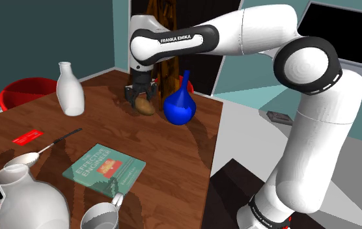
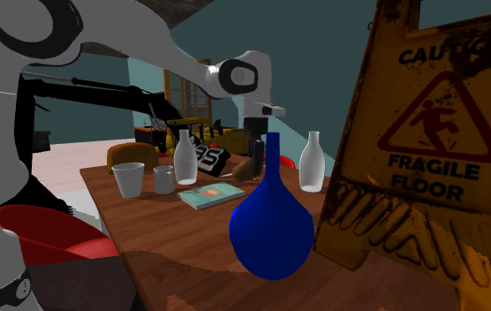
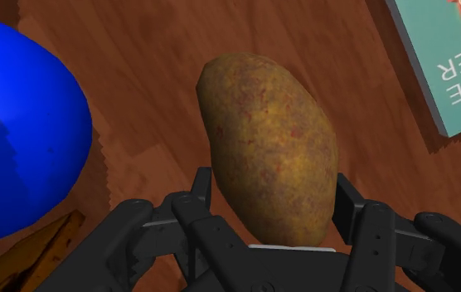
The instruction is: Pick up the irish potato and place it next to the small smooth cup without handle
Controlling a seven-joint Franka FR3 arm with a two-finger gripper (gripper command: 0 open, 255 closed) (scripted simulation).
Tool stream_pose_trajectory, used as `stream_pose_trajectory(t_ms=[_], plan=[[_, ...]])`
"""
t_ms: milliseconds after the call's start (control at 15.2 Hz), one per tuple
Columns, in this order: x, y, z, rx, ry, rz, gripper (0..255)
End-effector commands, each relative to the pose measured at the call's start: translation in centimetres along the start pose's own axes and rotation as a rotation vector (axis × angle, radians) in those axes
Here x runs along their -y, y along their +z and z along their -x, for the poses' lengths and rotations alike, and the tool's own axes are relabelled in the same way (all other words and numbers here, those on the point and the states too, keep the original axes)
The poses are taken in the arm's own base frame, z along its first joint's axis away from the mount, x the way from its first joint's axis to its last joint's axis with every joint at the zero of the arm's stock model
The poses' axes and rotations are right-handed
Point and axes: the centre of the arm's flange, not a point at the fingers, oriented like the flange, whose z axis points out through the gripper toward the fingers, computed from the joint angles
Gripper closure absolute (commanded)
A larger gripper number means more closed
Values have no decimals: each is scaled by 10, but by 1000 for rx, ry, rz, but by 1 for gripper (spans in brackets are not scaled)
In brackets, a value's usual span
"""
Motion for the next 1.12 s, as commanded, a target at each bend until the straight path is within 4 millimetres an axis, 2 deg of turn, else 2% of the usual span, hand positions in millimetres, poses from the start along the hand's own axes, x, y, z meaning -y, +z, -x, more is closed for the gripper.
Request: stream_pose_trajectory(t_ms=[0, 726, 1056], plan=[[0, -11, 1, 0, 0, 0, 255], [-1, -68, 2, 0, 0, 0, 255], [48, -68, 47, 0, 0, 0, 255]])
